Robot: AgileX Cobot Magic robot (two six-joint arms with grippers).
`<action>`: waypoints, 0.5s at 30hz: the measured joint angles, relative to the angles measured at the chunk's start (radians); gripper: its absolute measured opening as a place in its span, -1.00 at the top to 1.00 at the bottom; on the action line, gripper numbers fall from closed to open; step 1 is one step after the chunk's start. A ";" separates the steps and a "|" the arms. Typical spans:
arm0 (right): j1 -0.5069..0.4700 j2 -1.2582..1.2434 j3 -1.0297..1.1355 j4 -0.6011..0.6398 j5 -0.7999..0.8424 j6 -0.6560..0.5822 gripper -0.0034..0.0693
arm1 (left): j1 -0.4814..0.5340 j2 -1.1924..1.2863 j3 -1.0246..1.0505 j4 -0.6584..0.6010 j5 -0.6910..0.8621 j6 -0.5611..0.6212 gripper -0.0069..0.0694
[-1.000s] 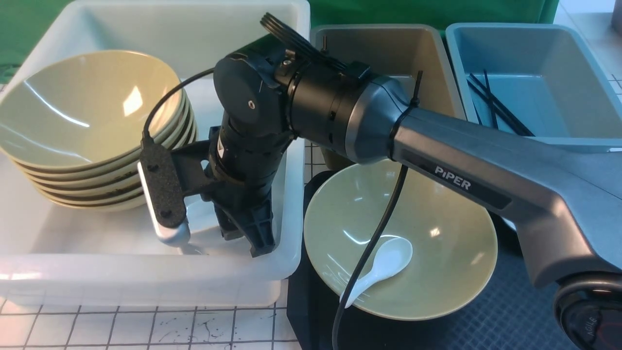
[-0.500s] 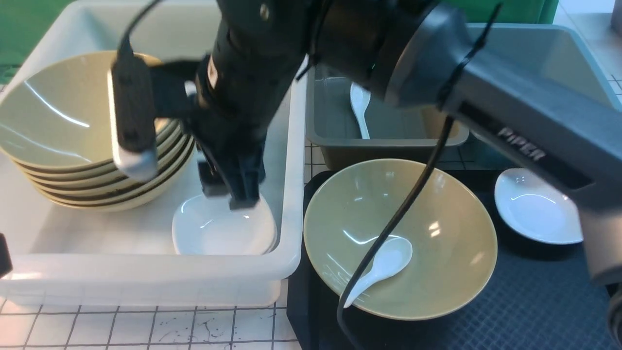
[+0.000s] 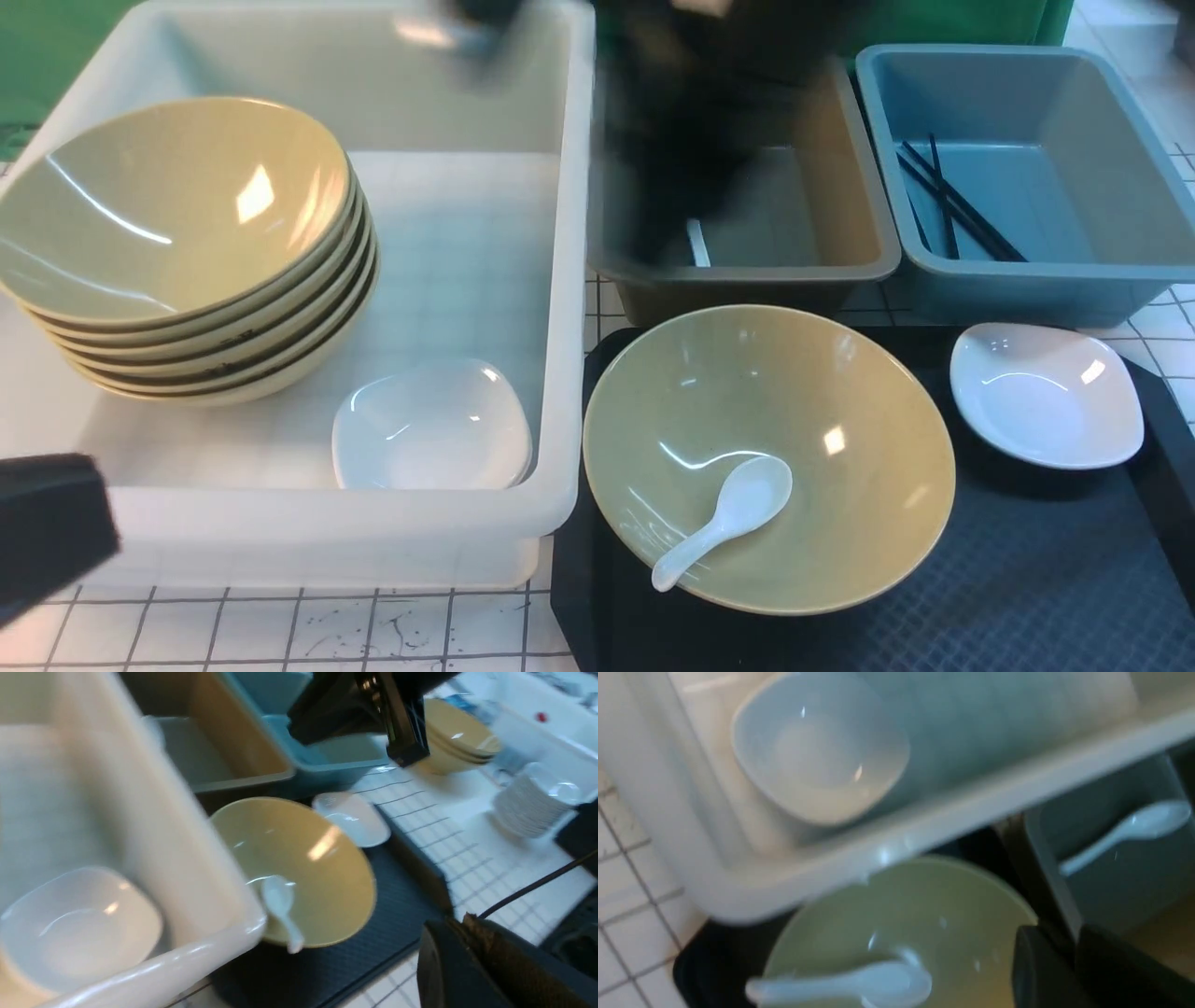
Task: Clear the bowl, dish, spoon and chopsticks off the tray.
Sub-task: Use the right arm to grab the plate
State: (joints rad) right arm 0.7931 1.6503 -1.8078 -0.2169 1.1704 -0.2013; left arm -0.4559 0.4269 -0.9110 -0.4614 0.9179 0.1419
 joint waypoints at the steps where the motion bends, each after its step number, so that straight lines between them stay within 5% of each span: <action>1: -0.025 -0.060 0.088 -0.005 0.000 0.019 0.72 | 0.000 0.002 0.003 -0.045 -0.016 0.044 0.82; 9: -0.293 -0.347 0.630 -0.021 -0.048 0.052 0.62 | 0.000 0.023 0.044 -0.237 -0.098 0.225 0.82; 15: -0.447 -0.282 0.849 -0.001 -0.331 0.002 0.01 | 0.000 0.059 0.051 -0.254 -0.119 0.251 0.82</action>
State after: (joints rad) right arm 0.3459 1.3688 -0.9592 -0.2174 0.8390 -0.1991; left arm -0.4559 0.4856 -0.8602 -0.7152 0.7990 0.3931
